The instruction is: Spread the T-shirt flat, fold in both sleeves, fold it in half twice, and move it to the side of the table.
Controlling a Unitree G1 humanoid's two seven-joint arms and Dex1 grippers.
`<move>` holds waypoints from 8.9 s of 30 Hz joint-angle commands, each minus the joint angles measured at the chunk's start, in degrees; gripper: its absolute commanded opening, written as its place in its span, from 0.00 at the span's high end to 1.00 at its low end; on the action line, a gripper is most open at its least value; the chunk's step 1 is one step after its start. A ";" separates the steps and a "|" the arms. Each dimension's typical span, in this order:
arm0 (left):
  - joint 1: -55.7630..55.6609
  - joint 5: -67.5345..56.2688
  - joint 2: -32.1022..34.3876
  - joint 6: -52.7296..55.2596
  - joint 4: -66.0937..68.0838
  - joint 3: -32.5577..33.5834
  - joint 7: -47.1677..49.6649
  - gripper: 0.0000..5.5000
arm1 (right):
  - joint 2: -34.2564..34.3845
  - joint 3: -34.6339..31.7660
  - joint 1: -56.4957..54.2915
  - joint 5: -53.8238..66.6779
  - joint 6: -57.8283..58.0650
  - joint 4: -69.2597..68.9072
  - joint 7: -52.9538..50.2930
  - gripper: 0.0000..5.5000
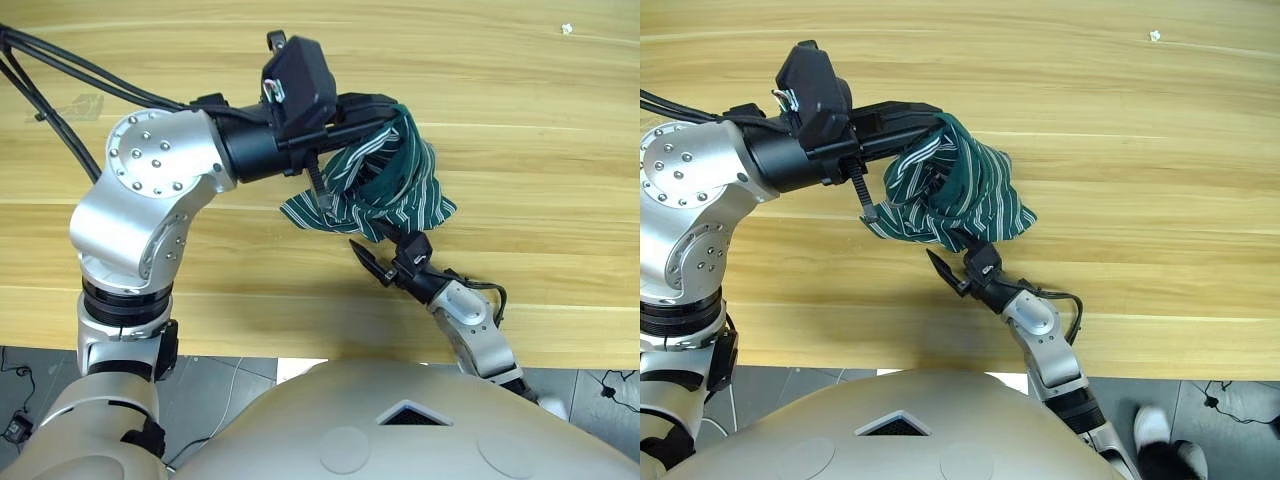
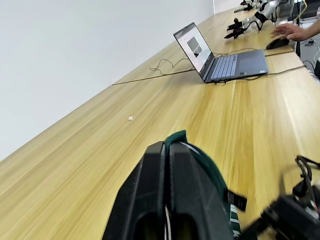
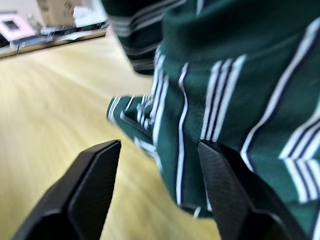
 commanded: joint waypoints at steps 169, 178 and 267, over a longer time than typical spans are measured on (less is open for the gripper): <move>65.80 -0.26 -29.49 -23.81 11.18 21.70 29.86 0.35 | -8.14 -32.96 -27.44 1.36 -21.54 9.82 -10.62 0.45; 62.03 1.80 -29.93 -24.93 13.35 21.35 32.20 0.63 | -6.82 -31.91 -27.10 1.34 -21.63 11.20 -10.80 0.45; 58.50 28.53 -5.78 -58.24 8.29 -6.73 21.46 0.59 | -4.18 -30.61 -24.67 10.30 -13.44 10.57 -4.91 0.45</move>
